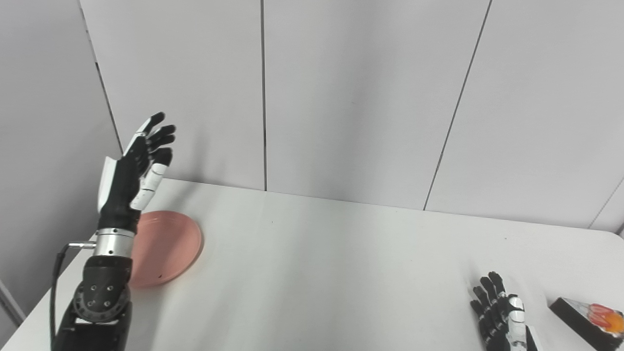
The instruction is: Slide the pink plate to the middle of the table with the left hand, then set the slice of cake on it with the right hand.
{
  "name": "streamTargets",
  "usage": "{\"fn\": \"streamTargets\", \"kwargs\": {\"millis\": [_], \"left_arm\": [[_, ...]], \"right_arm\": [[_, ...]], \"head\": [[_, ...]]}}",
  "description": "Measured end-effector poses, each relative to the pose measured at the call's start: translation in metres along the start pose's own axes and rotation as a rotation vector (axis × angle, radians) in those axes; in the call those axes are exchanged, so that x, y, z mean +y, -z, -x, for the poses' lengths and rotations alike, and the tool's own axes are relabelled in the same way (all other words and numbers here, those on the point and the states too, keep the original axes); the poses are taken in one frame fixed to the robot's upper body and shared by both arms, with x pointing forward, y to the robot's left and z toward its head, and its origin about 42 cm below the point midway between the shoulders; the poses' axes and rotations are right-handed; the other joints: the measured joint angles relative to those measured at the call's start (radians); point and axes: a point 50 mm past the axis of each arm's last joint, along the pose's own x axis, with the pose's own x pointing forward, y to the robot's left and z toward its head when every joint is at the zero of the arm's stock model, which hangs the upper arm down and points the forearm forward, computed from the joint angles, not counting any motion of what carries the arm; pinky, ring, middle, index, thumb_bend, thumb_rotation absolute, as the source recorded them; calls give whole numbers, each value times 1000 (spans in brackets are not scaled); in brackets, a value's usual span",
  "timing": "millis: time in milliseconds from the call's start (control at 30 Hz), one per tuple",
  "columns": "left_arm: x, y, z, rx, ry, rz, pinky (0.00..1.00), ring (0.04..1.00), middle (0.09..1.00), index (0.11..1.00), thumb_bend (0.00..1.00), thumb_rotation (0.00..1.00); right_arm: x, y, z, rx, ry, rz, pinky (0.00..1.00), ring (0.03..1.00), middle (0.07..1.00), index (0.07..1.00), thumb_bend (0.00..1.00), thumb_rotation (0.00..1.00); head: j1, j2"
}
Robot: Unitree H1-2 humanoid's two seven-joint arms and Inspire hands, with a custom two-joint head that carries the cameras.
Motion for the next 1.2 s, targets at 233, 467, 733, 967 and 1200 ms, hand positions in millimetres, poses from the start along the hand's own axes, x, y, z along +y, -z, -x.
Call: {"fn": "streamTargets", "kwargs": {"millis": [233,467,733,967,1200], "left_arm": [[34,52,-7,130,-73,28,805,869,883,861,846,876],[56,72,-16,211,-140,106,800,898,899,820,805,901],[65,110,9,390,-168,99,821,897,898,823,813,904],[71,115,14,420,-188,87,768,864,861,786,752,855],[66,125,35,461,-177,75,751,866,887,789,762,844]], "right_arm": [[0,1,-1,2,0,-1,1000,977,970,981,714,1000],[-1,0,-1,2,-3,1,987,963,957,976,719,1000],[-3,0,-2,1,1,0,973,952,941,968,720,1000],[-5,-1,-2,1,3,6,973,950,937,975,713,1000],[-6,-1,-2,-1,5,5,957,937,917,958,761,1000]], "head": [[11,12],[17,23],[18,31],[14,41],[17,54]]}}
